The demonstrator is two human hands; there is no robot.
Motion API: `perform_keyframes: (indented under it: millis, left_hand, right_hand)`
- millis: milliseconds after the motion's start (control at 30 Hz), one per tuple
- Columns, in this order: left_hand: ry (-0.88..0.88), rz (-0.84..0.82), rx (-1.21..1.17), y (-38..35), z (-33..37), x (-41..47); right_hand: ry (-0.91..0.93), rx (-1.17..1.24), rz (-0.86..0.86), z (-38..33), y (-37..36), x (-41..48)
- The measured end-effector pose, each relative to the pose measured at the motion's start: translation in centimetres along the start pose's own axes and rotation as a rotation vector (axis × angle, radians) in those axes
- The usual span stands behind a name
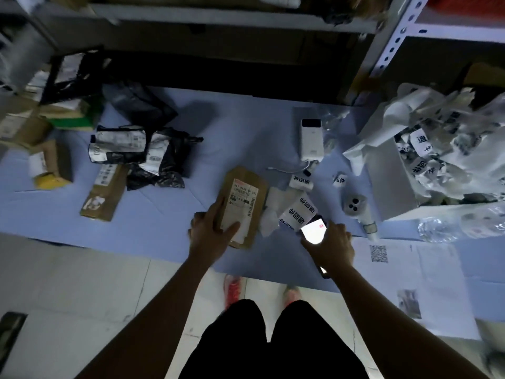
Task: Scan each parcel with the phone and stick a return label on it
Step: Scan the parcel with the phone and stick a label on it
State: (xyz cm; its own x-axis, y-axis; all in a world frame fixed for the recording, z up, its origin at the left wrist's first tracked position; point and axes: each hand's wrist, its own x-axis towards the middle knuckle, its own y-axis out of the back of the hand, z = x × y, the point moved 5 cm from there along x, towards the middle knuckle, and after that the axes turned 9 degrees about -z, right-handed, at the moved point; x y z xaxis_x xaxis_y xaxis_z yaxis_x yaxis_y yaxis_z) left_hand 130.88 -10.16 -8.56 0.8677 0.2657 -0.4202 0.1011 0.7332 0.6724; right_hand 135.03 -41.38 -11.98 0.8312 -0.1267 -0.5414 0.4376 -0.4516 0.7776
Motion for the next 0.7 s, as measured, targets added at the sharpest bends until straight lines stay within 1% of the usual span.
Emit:
perform_keyframes:
  millis: [100,233,333,367,433,533,600,633,700]
  left_hand:
    - [0.047,0.027,0.044,-0.4,0.4,-0.9]
    - [0.101,0.01,0.031,-0.6,0.3,-1.5]
    - [0.105,0.003,0.035,-0.5,0.1,-1.6]
    - [0.102,0.006,0.032,-0.4,0.0,-1.7]
    - [0.094,0.012,0.02,-0.2,-0.2,-1.6]
    - [0.081,0.026,-0.019,0.9,-0.9,-0.9]
    - [0.077,0.023,-0.051,1.7,-1.6,-0.2]
    - [0.078,0.021,-0.07,2.1,-2.0,0.1]
    - [0.072,0.029,-0.096,2.7,-2.6,0.4]
  right_hand:
    - [0.055,-0.07,0.026,0.1,0.1,0.3]
    - [0.084,-0.101,-0.03,0.1,0.4,0.7]
    - [0.09,-0.084,-0.062,0.4,0.6,0.8]
    - [0.077,-0.047,-0.065,0.7,0.7,0.8]
    - [0.012,0.106,-0.053,1.5,1.1,0.9]
    - [-0.064,0.366,0.072,1.8,2.7,0.6]
    - [-0.024,0.475,0.178,0.6,4.3,0.1]
    - [0.02,0.515,0.2,-0.3,4.9,-0.3]
    - [0.138,0.574,0.164,-2.5,5.7,-0.8]
